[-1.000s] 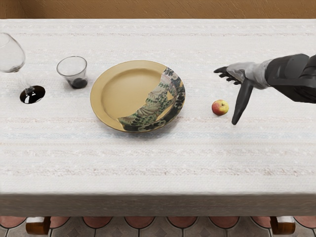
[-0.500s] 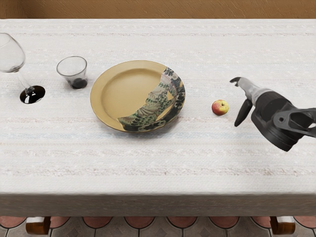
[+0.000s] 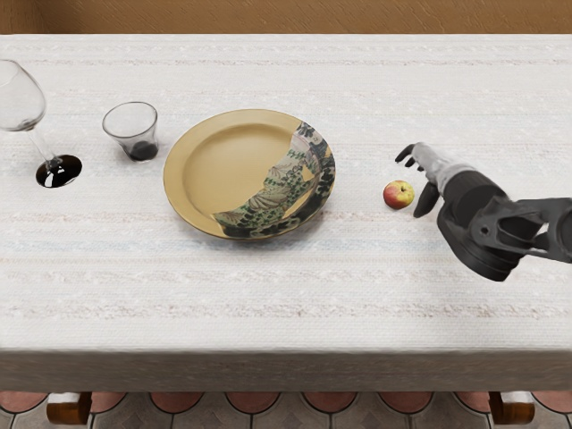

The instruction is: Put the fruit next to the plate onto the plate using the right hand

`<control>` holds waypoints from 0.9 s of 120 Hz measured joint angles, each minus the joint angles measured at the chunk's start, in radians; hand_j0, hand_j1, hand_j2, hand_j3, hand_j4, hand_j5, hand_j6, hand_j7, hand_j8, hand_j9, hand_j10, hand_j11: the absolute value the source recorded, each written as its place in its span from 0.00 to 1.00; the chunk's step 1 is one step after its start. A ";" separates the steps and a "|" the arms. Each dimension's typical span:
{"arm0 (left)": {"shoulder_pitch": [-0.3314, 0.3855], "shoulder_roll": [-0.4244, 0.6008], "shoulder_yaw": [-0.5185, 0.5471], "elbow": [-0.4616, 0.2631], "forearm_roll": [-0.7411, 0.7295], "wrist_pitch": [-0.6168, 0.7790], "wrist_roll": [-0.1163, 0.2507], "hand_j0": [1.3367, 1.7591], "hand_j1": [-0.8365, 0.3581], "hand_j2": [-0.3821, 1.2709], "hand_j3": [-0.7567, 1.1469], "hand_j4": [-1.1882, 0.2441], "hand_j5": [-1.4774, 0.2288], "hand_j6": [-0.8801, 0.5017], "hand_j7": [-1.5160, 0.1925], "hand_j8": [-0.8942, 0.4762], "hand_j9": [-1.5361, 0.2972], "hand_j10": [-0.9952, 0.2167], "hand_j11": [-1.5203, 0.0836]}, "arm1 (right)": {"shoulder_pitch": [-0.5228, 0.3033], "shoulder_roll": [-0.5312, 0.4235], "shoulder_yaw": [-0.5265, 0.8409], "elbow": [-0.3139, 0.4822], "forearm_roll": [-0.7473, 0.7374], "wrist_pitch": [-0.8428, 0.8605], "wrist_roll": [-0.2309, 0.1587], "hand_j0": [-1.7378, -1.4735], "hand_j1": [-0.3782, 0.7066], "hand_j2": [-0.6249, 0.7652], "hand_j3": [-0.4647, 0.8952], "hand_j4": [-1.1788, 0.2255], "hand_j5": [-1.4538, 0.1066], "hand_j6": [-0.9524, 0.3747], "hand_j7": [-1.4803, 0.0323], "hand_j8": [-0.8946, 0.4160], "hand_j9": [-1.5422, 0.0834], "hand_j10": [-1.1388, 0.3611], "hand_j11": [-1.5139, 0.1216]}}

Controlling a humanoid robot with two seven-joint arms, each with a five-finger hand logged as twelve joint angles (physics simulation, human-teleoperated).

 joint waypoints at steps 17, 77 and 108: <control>0.000 0.000 0.000 0.000 0.000 0.000 0.000 0.76 0.99 0.23 0.40 0.83 0.87 0.64 0.89 0.65 0.84 0.82 0.95 | -0.013 0.026 -0.022 -0.035 -0.015 0.000 0.000 0.30 0.39 0.40 0.34 0.60 0.66 0.47 0.70 0.43 0.69 0.54 0.66; -0.003 0.000 0.000 0.000 0.000 0.000 0.000 0.76 0.99 0.23 0.40 0.83 0.87 0.64 0.89 0.65 0.84 0.82 0.95 | -0.072 0.110 -0.026 -0.207 -0.041 0.000 0.000 0.30 0.39 0.40 0.34 0.61 0.66 0.47 0.70 0.43 0.69 0.54 0.67; -0.003 0.000 0.000 0.000 0.000 0.000 0.000 0.76 0.99 0.23 0.40 0.83 0.87 0.64 0.89 0.65 0.84 0.82 0.95 | -0.090 0.170 -0.023 -0.251 -0.037 0.000 0.000 0.30 0.38 0.40 0.34 0.61 0.66 0.47 0.70 0.44 0.69 0.54 0.67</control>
